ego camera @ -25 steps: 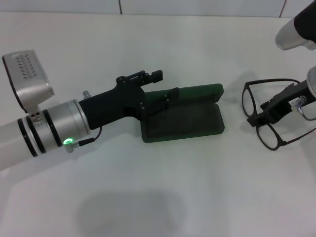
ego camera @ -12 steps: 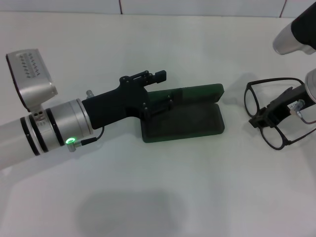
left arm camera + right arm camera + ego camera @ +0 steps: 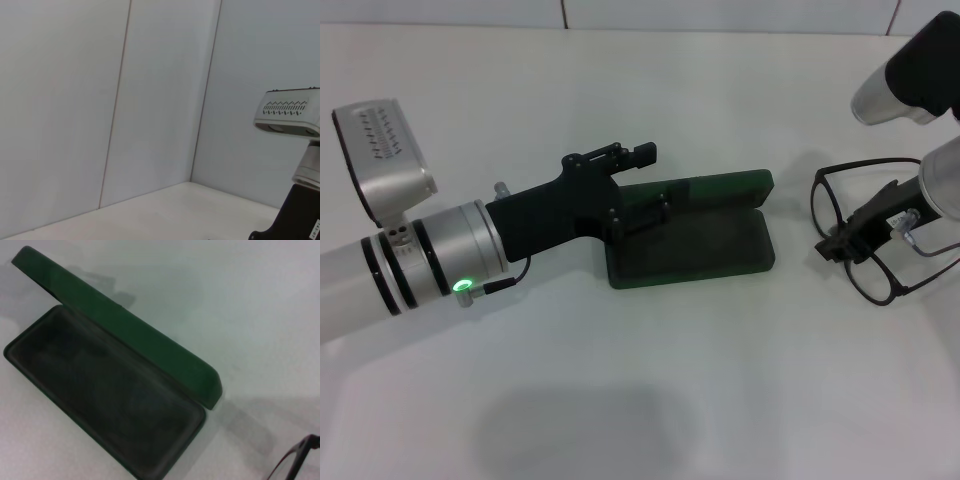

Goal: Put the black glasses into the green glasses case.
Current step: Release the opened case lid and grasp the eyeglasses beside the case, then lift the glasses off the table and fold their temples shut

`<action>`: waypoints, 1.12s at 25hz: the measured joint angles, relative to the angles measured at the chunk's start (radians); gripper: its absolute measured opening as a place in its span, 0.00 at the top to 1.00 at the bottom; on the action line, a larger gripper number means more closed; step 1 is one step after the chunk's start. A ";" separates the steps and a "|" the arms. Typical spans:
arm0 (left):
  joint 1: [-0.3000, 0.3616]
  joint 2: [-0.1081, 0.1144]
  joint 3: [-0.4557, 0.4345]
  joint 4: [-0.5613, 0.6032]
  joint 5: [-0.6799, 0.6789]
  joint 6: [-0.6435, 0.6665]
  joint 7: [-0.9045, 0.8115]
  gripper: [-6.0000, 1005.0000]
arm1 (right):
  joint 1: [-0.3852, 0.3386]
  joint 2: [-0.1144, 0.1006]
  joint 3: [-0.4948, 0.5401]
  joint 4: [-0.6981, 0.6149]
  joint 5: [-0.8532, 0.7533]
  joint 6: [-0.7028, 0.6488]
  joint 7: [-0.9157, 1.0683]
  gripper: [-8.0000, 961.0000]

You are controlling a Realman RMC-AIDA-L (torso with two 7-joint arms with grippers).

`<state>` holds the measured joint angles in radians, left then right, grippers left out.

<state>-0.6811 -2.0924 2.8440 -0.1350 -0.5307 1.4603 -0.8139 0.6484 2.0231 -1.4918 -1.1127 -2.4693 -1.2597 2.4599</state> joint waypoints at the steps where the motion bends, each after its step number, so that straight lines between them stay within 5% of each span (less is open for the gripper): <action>1: 0.000 0.000 0.000 0.000 0.000 0.000 0.000 0.36 | 0.000 0.001 -0.001 0.000 0.000 0.004 0.000 0.67; 13: 0.003 0.001 0.000 0.006 -0.004 0.007 0.000 0.36 | -0.008 -0.006 0.023 -0.015 0.002 -0.002 -0.004 0.80; 20: 0.000 0.002 0.000 0.014 -0.013 0.058 -0.020 0.36 | -0.059 -0.002 0.195 -0.106 0.054 -0.061 -0.104 0.86; 25: -0.001 0.011 0.000 0.005 -0.062 0.189 -0.107 0.36 | -0.132 0.001 0.373 -0.111 0.312 -0.062 -0.347 0.87; 28: -0.015 0.028 0.000 0.003 -0.070 0.279 -0.180 0.36 | -0.185 -0.002 0.449 0.005 0.637 -0.070 -0.674 0.87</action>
<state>-0.6965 -2.0648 2.8440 -0.1316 -0.6004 1.7397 -0.9943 0.4638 2.0214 -1.0429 -1.1074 -1.8326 -1.3295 1.7861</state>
